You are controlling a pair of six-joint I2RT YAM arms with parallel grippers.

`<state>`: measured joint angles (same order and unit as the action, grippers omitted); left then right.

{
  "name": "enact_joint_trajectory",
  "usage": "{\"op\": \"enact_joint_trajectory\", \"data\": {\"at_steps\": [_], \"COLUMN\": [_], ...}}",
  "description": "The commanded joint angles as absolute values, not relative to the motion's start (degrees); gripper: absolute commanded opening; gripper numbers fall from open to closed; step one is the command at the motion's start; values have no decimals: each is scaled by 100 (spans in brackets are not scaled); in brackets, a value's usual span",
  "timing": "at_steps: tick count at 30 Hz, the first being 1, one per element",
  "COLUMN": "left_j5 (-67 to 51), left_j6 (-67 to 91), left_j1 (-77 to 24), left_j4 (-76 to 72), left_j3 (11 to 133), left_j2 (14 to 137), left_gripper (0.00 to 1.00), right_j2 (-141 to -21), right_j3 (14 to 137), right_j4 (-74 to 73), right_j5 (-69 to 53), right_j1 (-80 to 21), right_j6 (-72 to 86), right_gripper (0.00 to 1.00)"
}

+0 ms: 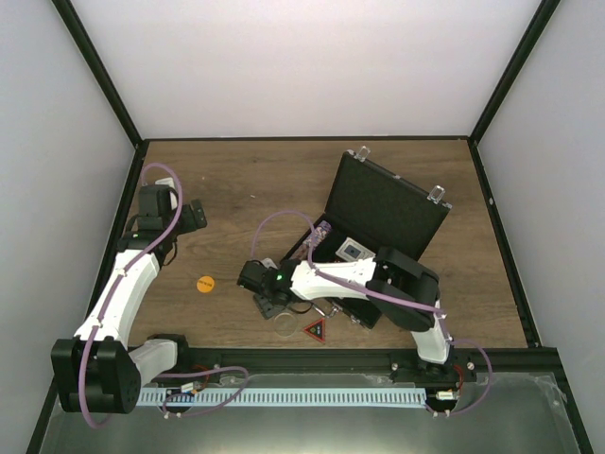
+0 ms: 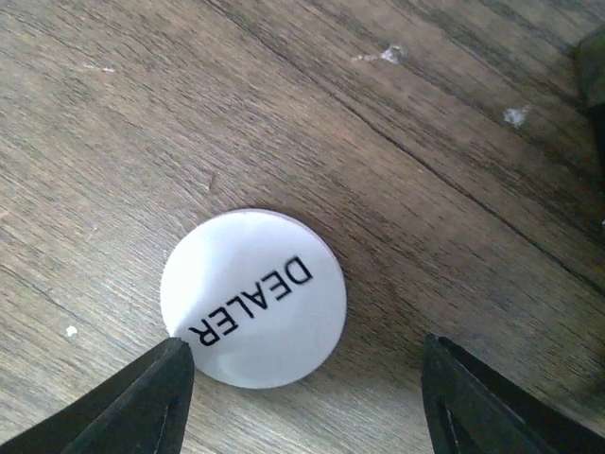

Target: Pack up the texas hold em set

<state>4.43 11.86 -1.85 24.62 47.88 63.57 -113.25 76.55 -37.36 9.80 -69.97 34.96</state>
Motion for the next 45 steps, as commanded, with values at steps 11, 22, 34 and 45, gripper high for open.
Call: {"op": "enact_joint_trajectory", "data": {"at_steps": [11, 22, 34, 45], "left_j5": [384, 369, 360, 360], "left_j6": [1142, 1138, 1134, 1134], "left_j1": [-159, -159, -159, -159], "left_j4": [2425, 2416, 2411, 2413], "left_j3": [4789, 4790, 4794, 4786], "left_j2": [6391, 6390, 6407, 6407], "left_gripper": [100, 100, 100, 100], "right_j2": [-11678, -11741, -11892, -11878], "right_j3": [7869, 8069, 8195, 8173], "right_j4": [-3625, -3619, -3803, -4007], "right_j5": [871, 810, 896, 974], "right_j1": [-6978, -6979, -7034, -7120], "right_j6": [3282, 3140, 3092, 3230], "right_gripper": [66, 72, 65, 52]}}
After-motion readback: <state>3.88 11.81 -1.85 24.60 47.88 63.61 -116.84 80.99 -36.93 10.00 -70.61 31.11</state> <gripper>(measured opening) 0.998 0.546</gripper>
